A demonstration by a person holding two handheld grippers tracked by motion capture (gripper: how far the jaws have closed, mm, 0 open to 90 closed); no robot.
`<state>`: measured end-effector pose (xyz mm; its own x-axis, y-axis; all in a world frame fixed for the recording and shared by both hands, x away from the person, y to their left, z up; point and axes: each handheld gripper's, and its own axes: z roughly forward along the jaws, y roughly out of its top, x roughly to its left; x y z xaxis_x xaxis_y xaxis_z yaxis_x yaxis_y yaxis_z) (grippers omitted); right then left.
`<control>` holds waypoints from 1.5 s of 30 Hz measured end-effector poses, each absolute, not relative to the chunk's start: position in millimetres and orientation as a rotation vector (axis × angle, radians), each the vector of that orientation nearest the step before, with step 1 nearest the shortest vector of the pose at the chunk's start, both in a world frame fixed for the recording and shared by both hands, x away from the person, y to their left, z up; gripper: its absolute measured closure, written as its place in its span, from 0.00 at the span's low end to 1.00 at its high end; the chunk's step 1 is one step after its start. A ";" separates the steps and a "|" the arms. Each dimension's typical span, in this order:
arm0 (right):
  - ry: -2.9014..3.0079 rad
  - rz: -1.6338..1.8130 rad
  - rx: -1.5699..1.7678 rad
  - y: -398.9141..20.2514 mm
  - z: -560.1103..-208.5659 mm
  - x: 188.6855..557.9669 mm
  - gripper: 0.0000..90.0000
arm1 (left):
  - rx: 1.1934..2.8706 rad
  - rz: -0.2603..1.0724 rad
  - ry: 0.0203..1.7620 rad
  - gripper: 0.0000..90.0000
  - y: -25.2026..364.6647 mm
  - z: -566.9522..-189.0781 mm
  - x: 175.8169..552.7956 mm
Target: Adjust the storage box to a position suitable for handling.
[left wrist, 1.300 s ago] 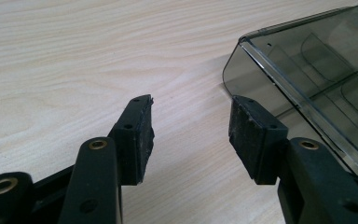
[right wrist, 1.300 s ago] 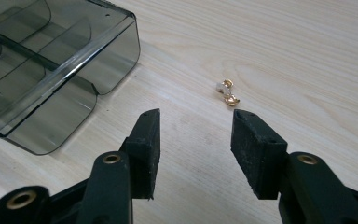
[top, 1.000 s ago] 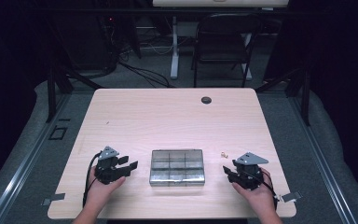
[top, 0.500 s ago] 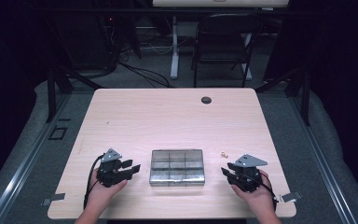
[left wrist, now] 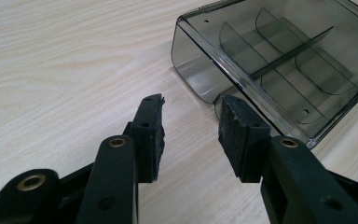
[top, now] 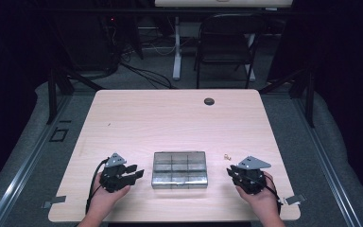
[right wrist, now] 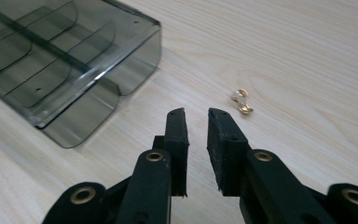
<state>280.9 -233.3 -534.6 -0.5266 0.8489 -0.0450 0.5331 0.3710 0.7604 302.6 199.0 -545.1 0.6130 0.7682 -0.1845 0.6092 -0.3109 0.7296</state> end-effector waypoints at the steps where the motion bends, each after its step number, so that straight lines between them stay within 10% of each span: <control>1: 2.193 0.990 1.213 -235.7 -535.2 282.2 0.87 | 2.034 0.249 1.082 0.67 198.8 -545.1 302.5; 45: 2.520 1.027 0.931 -181.2 -544.2 260.7 0.95 | 2.057 0.186 0.940 0.61 176.1 -539.7 279.0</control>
